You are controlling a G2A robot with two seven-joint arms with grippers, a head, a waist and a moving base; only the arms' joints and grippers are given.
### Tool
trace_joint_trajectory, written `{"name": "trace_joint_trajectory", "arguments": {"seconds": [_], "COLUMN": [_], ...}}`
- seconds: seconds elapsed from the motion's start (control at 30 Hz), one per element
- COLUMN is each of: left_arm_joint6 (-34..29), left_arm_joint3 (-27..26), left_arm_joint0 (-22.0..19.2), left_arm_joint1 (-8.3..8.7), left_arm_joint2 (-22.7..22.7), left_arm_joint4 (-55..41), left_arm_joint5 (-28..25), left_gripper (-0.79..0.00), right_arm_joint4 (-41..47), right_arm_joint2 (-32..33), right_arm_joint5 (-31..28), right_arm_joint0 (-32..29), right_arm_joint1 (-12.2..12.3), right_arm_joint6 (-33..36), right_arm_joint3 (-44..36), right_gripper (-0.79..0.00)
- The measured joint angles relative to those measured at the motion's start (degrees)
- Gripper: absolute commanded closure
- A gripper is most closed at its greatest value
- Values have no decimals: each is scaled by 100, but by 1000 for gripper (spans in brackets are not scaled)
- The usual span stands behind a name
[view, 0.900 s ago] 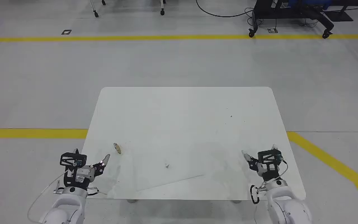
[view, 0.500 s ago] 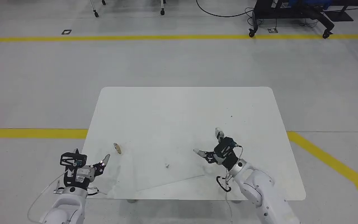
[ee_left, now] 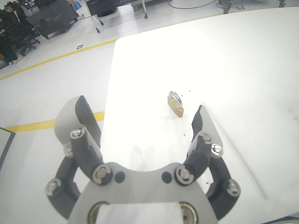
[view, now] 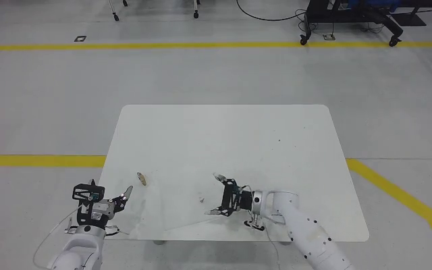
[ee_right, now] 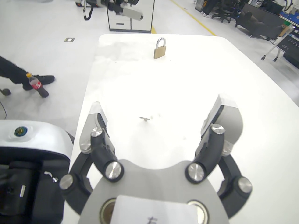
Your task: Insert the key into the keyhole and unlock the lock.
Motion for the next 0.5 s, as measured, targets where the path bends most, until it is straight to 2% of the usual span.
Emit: {"name": "trace_joint_trajectory", "arguments": {"seconds": [0.03, 0.07, 0.3, 0.5], "left_arm_joint6": [0, 0, 0, 0], "left_arm_joint3": [0, 0, 0, 0], "left_arm_joint0": [0, 0, 0, 0], "left_arm_joint1": [0, 0, 0, 0], "left_arm_joint2": [0, 0, 0, 0], "left_arm_joint4": [0, 0, 0, 0], "left_arm_joint5": [0, 0, 0, 0], "left_gripper": [-785, -785, -785, -785], "right_arm_joint4": [-129, -257, -480, -473], "right_arm_joint2": [-59, -145, -560, -749], "right_arm_joint5": [73, 158, 209, 110], "right_arm_joint0": [31, 71, 388, 592], "right_arm_joint1": [-8, -25, -140, -208], "right_arm_joint6": [55, 134, 633, 966], "right_arm_joint3": [15, 27, 202, 324], "right_gripper": [-403, -376, -302, -308]}}
